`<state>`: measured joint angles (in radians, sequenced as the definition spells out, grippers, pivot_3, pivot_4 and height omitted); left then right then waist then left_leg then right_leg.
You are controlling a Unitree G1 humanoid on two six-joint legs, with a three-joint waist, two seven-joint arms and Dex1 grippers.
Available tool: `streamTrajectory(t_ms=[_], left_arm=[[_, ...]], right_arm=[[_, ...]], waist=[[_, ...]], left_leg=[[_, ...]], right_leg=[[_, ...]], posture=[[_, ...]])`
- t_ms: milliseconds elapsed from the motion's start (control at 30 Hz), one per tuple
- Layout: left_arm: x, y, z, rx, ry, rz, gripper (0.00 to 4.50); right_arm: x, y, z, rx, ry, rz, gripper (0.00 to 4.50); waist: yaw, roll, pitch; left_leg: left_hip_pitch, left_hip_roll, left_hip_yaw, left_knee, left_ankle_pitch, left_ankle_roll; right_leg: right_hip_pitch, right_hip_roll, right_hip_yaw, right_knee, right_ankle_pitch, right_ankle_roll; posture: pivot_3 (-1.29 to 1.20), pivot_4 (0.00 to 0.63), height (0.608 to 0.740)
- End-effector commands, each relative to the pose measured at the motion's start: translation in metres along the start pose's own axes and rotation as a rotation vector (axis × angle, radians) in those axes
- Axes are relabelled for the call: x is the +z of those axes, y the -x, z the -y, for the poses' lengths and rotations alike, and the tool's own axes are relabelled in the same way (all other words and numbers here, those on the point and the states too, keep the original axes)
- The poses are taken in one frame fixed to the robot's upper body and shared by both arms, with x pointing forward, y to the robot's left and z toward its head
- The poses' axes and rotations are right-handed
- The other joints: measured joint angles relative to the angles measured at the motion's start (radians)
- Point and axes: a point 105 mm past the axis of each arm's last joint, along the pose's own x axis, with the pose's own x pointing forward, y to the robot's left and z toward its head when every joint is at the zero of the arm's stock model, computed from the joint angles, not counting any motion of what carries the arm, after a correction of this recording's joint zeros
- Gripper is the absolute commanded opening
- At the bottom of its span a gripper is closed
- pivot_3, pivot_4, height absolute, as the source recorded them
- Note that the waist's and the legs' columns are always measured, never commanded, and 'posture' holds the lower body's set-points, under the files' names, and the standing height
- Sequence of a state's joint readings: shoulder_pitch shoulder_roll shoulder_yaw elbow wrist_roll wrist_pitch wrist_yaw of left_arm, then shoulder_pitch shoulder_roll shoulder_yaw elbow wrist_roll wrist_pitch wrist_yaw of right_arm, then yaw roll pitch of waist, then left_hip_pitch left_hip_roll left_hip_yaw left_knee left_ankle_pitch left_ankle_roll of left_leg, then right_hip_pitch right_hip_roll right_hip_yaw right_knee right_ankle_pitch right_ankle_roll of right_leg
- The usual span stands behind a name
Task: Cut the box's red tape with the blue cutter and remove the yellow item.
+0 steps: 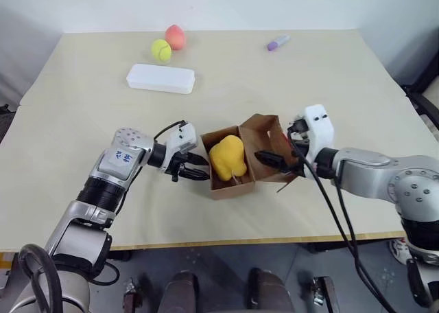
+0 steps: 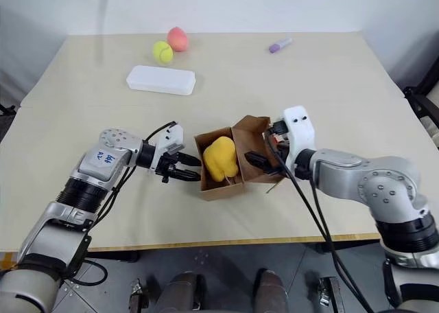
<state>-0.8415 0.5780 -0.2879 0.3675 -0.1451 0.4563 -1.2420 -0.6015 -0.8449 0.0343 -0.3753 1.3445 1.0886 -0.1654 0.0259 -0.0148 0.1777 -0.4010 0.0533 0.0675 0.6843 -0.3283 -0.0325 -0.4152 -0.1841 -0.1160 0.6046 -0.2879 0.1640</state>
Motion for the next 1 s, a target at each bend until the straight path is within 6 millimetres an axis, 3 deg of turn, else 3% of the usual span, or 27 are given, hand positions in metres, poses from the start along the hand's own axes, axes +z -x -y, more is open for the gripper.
streamTrajectory(t_ms=[33,133,367,500,667,733,833,1000], left_arm=[[0.011,0.012,-0.004,0.023,-0.041,0.011,3.60],[0.012,0.021,-0.007,0.041,-0.045,0.001,4.49],[0.029,0.044,-0.017,0.101,-0.086,-0.001,4.49],[0.080,0.045,-0.026,0.191,-0.251,0.130,4.49],[0.115,0.018,-0.004,0.042,-0.348,0.209,4.49],[0.111,0.003,0.004,-0.031,-0.348,0.174,4.49],[0.088,-0.017,0.008,-0.104,-0.349,0.065,4.49],[0.063,-0.030,0.001,-0.122,-0.367,-0.063,4.49]], right_arm=[[0.017,0.014,0.007,-0.003,0.097,0.098,4.50],[0.027,0.027,0.020,-0.041,0.208,0.164,4.50],[0.024,0.049,0.034,-0.033,0.360,0.179,4.50],[0.024,0.070,0.026,0.077,0.429,0.197,4.50],[0.011,0.089,0.007,0.235,0.456,0.158,4.50],[0.011,0.092,0.009,0.218,0.464,0.160,4.50],[0.012,0.095,0.008,0.207,0.471,0.169,4.50],[0.009,0.102,0.005,0.181,0.471,0.180,4.50]], waist=[[0.000,0.000,0.000],[0.000,0.000,0.000],[0.001,0.000,0.000],[0.009,-0.001,0.000],[0.017,-0.001,0.000],[0.015,-0.001,0.000],[0.013,-0.001,0.000],[0.011,-0.001,0.000]], left_leg=[[0.000,0.000,0.000,0.000,0.000,0.000],[0.000,0.000,0.000,0.000,0.000,0.000],[0.000,0.000,0.000,0.000,0.000,0.000],[0.000,-0.001,0.000,0.000,0.000,0.000],[0.001,-0.001,0.000,0.001,0.000,0.000],[0.001,-0.001,0.000,0.001,0.000,0.000],[0.002,-0.001,0.000,0.001,0.000,0.000],[0.002,-0.001,0.000,0.001,0.000,0.000]], right_leg=[[0.000,0.000,0.000,0.000,0.000,0.000],[0.000,0.000,0.000,0.000,0.000,0.000],[0.000,0.000,0.000,0.000,0.000,0.000],[0.000,0.000,0.000,0.000,0.000,0.001],[0.002,0.000,0.000,-0.001,0.001,0.001],[0.002,0.000,0.000,-0.001,0.001,0.001],[0.002,0.000,0.000,0.000,0.001,0.001],[0.002,0.000,0.000,0.000,0.001,0.001]], posture=[[0.00,0.150,0.740],[0.00,0.150,0.740],[0.00,0.150,0.740],[0.00,0.150,0.740],[0.00,0.150,0.740],[0.00,0.150,0.740],[0.00,0.150,0.740],[0.00,0.150,0.740]])
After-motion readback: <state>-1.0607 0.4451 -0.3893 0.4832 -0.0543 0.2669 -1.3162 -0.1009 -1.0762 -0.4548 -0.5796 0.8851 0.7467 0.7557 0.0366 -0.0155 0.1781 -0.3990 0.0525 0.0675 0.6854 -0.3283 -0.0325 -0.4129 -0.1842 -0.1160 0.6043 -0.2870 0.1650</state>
